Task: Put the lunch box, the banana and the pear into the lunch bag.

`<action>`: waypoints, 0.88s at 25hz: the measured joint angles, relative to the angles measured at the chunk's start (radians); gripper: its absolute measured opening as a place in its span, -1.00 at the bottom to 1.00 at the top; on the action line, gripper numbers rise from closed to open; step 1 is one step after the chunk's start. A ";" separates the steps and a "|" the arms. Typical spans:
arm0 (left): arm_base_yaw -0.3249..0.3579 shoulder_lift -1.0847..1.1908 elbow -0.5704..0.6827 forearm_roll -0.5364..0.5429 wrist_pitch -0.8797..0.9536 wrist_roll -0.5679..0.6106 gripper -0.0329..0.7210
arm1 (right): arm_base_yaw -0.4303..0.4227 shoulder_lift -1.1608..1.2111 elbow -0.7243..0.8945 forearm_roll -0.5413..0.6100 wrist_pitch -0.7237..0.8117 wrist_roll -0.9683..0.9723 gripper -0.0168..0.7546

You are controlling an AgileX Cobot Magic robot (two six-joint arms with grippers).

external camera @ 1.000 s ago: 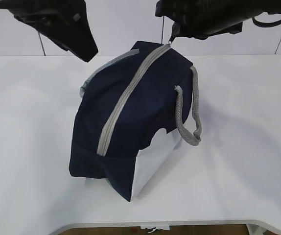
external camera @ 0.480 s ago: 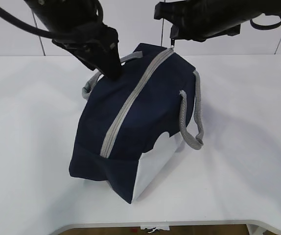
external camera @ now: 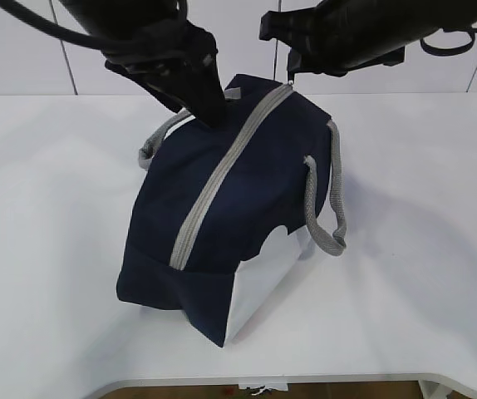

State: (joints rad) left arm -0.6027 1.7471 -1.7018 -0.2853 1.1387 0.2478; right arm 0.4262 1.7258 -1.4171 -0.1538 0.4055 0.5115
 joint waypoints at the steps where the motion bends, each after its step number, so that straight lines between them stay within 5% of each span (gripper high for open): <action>1: 0.000 0.018 0.000 -0.012 -0.002 0.006 0.29 | 0.000 0.000 0.000 0.002 0.000 0.000 -0.95; 8: 0.000 0.058 0.000 -0.018 -0.002 0.016 0.16 | 0.000 0.000 0.000 0.008 0.000 -0.004 -0.95; 9: 0.000 0.058 0.000 -0.012 -0.002 0.017 -0.22 | 0.000 0.000 0.000 0.008 0.000 -0.004 -0.95; 11: 0.000 0.058 0.000 -0.012 0.002 0.024 -0.22 | 0.000 0.000 0.000 0.009 0.000 -0.004 -0.95; 12: 0.000 0.058 0.000 -0.010 0.009 0.040 -0.72 | 0.000 0.000 0.000 0.009 0.000 -0.004 -0.95; 13: 0.000 0.058 0.000 -0.010 0.019 0.056 -0.83 | 0.000 0.000 0.000 0.009 0.000 -0.004 -0.95; 22: 0.000 -0.014 0.000 0.052 0.055 0.145 -0.88 | 0.000 0.000 0.000 0.028 0.000 -0.006 -0.95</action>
State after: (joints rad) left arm -0.6027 1.7335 -1.7023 -0.2337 1.1935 0.3933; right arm 0.4262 1.7258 -1.4171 -0.1255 0.4055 0.5058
